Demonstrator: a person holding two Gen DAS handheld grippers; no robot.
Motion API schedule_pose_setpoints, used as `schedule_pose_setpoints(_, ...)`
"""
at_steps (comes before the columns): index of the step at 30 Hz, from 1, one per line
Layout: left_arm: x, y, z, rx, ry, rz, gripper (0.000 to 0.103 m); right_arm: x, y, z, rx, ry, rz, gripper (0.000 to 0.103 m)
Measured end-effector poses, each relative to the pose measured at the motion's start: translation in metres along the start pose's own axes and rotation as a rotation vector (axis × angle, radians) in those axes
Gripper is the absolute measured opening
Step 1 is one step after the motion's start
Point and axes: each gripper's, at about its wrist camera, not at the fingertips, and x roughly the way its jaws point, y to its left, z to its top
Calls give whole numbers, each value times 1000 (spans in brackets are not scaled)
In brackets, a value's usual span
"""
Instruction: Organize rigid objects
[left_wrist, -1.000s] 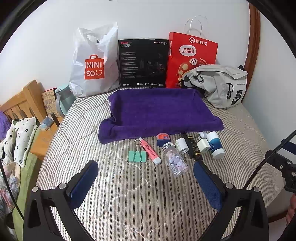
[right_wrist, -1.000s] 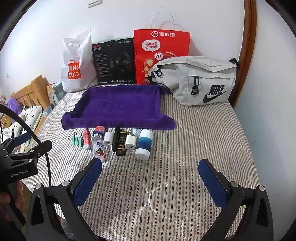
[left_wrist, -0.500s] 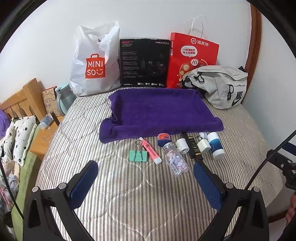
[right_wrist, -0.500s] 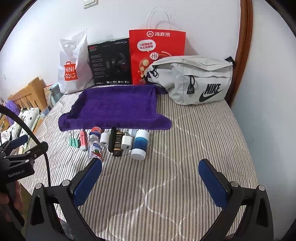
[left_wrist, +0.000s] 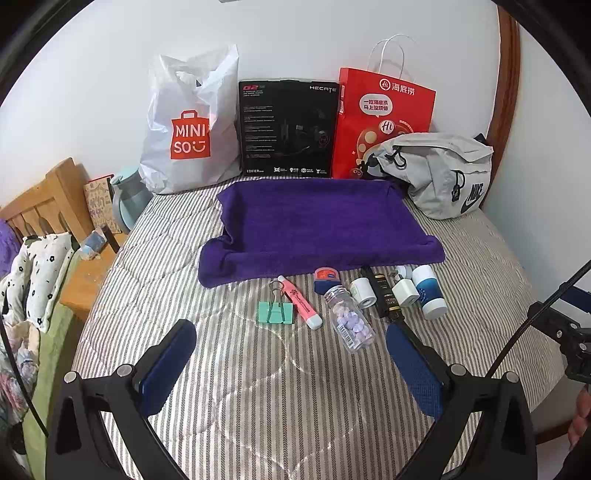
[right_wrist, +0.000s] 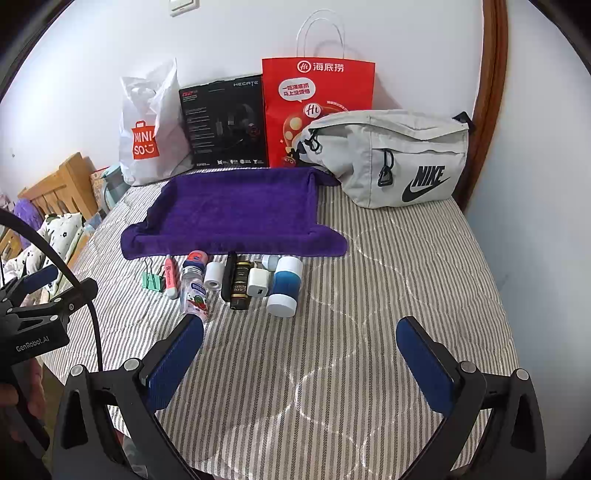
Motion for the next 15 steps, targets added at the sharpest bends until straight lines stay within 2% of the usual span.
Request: schedule_pose_setpoints(15, 1, 1, 2, 2, 2, -11, 103, 1, -2, 0, 7, 2, -12, 103)
